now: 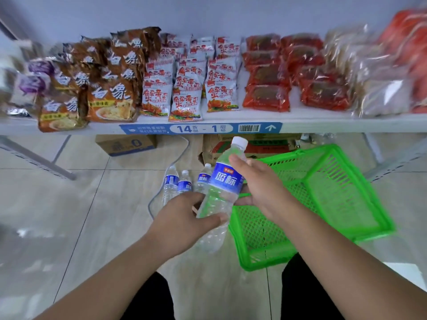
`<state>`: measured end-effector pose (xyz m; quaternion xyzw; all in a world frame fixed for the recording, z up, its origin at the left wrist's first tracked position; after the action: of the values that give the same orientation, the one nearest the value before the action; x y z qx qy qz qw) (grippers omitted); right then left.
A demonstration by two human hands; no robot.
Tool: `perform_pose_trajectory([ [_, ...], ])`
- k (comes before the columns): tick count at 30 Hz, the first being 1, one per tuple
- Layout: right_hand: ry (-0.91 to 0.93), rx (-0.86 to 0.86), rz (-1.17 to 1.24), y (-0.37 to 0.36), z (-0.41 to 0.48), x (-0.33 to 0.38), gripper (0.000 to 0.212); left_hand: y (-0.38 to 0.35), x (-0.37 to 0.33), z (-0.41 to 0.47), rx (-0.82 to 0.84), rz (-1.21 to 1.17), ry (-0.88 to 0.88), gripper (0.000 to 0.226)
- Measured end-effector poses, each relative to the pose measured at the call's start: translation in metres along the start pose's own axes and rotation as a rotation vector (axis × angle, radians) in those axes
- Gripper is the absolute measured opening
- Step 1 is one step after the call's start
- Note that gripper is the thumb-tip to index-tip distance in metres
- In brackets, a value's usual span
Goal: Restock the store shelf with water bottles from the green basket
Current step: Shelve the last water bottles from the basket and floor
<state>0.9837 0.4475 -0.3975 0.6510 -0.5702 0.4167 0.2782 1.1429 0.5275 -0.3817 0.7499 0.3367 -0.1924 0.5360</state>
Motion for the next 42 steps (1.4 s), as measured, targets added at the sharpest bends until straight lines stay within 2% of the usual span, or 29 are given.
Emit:
perform_pose_trajectory([
  [3, 0.086, -0.025, -0.048, 0.009, -0.041, 0.072, 0.029, 0.031, -0.056, -0.022, -0.019, -0.079, -0.024, 0.027],
  [8, 0.177, -0.022, -0.15, 0.01, -0.135, 0.215, 0.031, 0.116, -0.169, -0.082, -0.014, -0.095, -0.041, 0.034],
  [12, 0.248, 0.012, -0.144, 0.005, -0.217, 0.325, 0.018, 0.189, -0.257, -0.134, 0.014, -0.077, -0.038, 0.044],
  [14, 0.277, 0.028, -0.134, 0.002, -0.256, 0.376, 0.025, 0.221, -0.296, -0.156, 0.036, -0.046, -0.051, 0.051],
  [17, 0.317, 0.014, -0.155, 0.0, -0.304, 0.443, 0.044, 0.266, -0.352, -0.18, 0.08, -0.008, -0.137, 0.082],
  [19, 0.335, -0.017, -0.141, 0.001, -0.328, 0.479, 0.054, 0.292, -0.382, -0.19, 0.124, -0.038, -0.191, 0.08],
  [21, 0.374, -0.046, -0.145, 0.003, -0.351, 0.512, 0.052, 0.312, -0.41, -0.197, 0.169, -0.1, -0.227, 0.072],
  [24, 0.431, -0.074, -0.145, 0.007, -0.376, 0.553, 0.065, 0.33, -0.443, -0.205, 0.199, -0.129, -0.266, 0.079],
  [26, 0.474, -0.097, -0.159, 0.012, -0.388, 0.58, 0.057, 0.342, -0.467, -0.206, 0.128, -0.109, -0.32, 0.075],
  [29, 0.559, -0.121, -0.182, 0.027, -0.394, 0.618, 0.023, 0.353, -0.504, -0.207, 0.045, -0.095, -0.401, 0.075],
  [30, 0.586, -0.117, -0.182, 0.036, -0.393, 0.631, 0.019, 0.352, -0.518, -0.201, 0.019, -0.076, -0.413, 0.073],
  [33, 0.644, -0.097, -0.172, 0.051, -0.387, 0.662, 0.031, 0.357, -0.551, -0.182, -0.053, -0.058, -0.468, 0.068],
  [34, 0.654, -0.082, -0.154, 0.06, -0.381, 0.672, 0.029, 0.357, -0.564, -0.172, -0.081, -0.059, -0.474, 0.065],
  [36, 0.656, -0.061, -0.15, 0.08, -0.362, 0.693, 0.025, 0.356, -0.588, -0.148, -0.131, -0.072, -0.451, 0.059],
  [40, 0.663, -0.047, -0.224, 0.115, -0.316, 0.734, 0.039, 0.355, -0.629, -0.089, -0.232, -0.065, -0.361, 0.057],
  [42, 0.654, -0.024, -0.245, 0.126, -0.295, 0.751, 0.038, 0.352, -0.643, -0.059, -0.273, -0.075, -0.336, 0.061],
])
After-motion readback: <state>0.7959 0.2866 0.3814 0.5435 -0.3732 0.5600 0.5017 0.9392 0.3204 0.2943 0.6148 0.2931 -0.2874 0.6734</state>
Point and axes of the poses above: each hand's wrist, its own z-axis towards the middle knuckle, its own y-axis out of the back of the hand, x = y × z, the point moved 8 cm from there along z, towards the middle knuckle, and after that the axes turned 2 degrees about z, right-handed, at the moved point
